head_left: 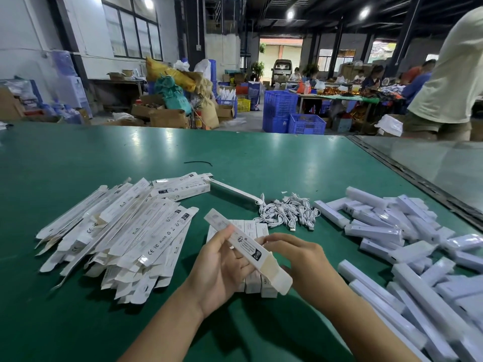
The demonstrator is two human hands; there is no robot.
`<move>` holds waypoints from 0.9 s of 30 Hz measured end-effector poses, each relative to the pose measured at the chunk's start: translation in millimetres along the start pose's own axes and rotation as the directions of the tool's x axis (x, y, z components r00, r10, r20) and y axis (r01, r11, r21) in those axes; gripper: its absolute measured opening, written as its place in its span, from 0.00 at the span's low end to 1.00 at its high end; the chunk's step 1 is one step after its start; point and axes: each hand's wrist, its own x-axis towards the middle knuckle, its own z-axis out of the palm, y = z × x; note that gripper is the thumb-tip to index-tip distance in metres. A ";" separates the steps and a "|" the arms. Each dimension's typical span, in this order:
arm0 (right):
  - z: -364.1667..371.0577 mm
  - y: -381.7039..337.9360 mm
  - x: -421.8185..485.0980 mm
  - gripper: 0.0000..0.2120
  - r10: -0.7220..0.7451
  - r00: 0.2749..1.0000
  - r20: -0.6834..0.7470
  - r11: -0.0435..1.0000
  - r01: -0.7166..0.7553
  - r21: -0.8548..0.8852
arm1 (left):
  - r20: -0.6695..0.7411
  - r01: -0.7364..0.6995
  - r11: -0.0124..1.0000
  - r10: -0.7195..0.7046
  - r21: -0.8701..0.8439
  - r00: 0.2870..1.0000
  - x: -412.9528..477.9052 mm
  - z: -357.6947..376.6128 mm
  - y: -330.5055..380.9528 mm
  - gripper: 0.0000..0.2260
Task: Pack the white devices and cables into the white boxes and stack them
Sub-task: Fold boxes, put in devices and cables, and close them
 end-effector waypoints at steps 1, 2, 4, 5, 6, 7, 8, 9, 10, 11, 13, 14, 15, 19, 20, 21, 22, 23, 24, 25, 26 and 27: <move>1.4 0.7 -1.0 0.10 0.010 0.999 -0.048 1.000 -0.010 0.004 | 0.005 -0.001 1.000 0.001 -0.017 1.000 -0.4 -0.5 -0.1 0.29; 3.1 2.4 -1.9 0.11 0.033 0.994 -0.103 0.999 -0.032 0.008 | 0.014 -0.008 0.999 0.008 -0.032 1.000 -0.5 -0.8 -0.3 0.28; 6.0 6.8 -2.3 0.11 0.096 0.969 -0.229 0.995 -0.093 0.025 | 0.007 -0.064 0.998 0.064 -0.019 0.998 0.1 -2.4 -1.0 0.23; 6.5 8.4 -2.2 0.10 0.136 0.947 -0.292 0.991 -0.127 0.051 | -0.024 -0.115 0.993 0.115 0.008 0.993 0.9 -3.8 -0.9 0.19; 6.2 9.6 -2.0 0.09 0.194 0.920 -0.341 0.980 -0.164 0.115 | -0.074 -0.170 0.985 0.172 0.035 0.982 2.3 -5.5 -0.2 0.16; 4.6 10.6 -2.0 0.09 0.282 0.888 -0.362 0.953 -0.215 0.216 | -0.130 -0.218 0.974 0.224 0.055 0.966 3.8 -7.4 1.0 0.13; 2.3 10.4 -1.5 0.10 0.383 0.857 -0.346 0.901 -0.264 0.344 | -0.183 -0.259 0.963 0.268 0.069 0.946 4.9 -9.4 2.5 0.12; 0.5 10.3 -1.0 0.11 0.472 0.827 -0.306 0.835 -0.308 0.456 | -0.231 -0.295 0.952 0.306 0.083 0.923 6.0 -11.2 4.0 0.11; -0.5 10.9 -0.7 0.11 0.514 0.810 -0.280 0.791 -0.322 0.520 | -0.269 -0.327 0.940 0.342 0.099 0.901 7.0 -12.7 5.4 0.10; -0.9 11.6 -0.4 0.10 0.524 0.806 -0.276 0.780 -0.323 0.535 | -0.292 -0.355 0.928 0.373 0.116 0.880 7.6 -13.9 6.3 0.09; -0.7 11.1 0.5 0.08 0.540 0.799 -0.266 0.765 -0.334 0.551 | -0.307 -0.398 0.905 0.426 0.151 0.851 7.6 -14.2 6.6 0.07; -0.3 11.2 0.8 0.07 0.563 0.788 -0.248 0.740 -0.348 0.576 | -0.305 -0.415 0.894 0.447 0.169 0.841 7.3 -13.6 6.4 0.06; -0.2 11.1 0.9 0.05 0.590 0.777 -0.218 0.707 -0.369 0.603 | -0.298 -0.426 0.885 0.465 0.188 0.834 6.8 -12.8 5.6 0.07; 3.5 7.8 2.4 0.06 0.666 0.741 -0.087 0.529 -0.388 0.755 | -0.226 -0.455 0.845 0.519 0.283 0.824 5.5 -8.4 -0.8 0.10; 4.2 7.3 3.1 0.05 0.681 0.729 -0.066 0.481 -0.377 0.792 | -0.202 -0.459 0.836 0.526 0.301 0.826 5.3 -7.3 -2.9 0.10; 4.7 6.7 3.6 0.05 0.690 0.722 -0.053 0.451 -0.371 0.812 | -0.180 -0.463 0.829 0.531 0.314 0.828 4.8 -6.6 -4.8 0.11; 5.4 6.9 3.9 0.05 0.693 0.719 -0.047 0.442 -0.373 0.816 | -0.163 -0.467 0.823 0.535 0.323 0.829 4.4 -5.8 -6.3 0.11; 5.6 6.9 4.0 0.05 0.693 0.720 -0.043 0.444 -0.379 0.812 | -0.152 -0.471 0.819 0.537 0.327 0.830 3.9 -5.0 -7.3 0.11; 6.0 7.7 3.5 0.06 0.691 0.722 -0.047 0.455 -0.384 0.803 | -0.150 -0.471 0.820 0.536 0.325 0.831 3.7 -4.2 -7.8 0.11; 6.4 8.0 3.0 0.06 0.690 0.722 -0.048 0.461 -0.387 0.799 | -0.157 -0.469 0.825 0.533 0.316 0.832 3.7 -3.5 -8.1 0.10; 7.2 8.4 2.6 0.06 0.686 0.725 -0.053 0.468 -0.386 0.795 | -0.168 -0.467 0.832 0.528 0.301 0.832 4.0 -2.7 -8.1 0.09; 7.6 7.7 2.2 0.06 0.681 0.730 -0.053 0.476 -0.386 0.790 | -0.181 -0.467 0.837 0.526 0.286 0.831 4.1 -2.4 -7.8 0.09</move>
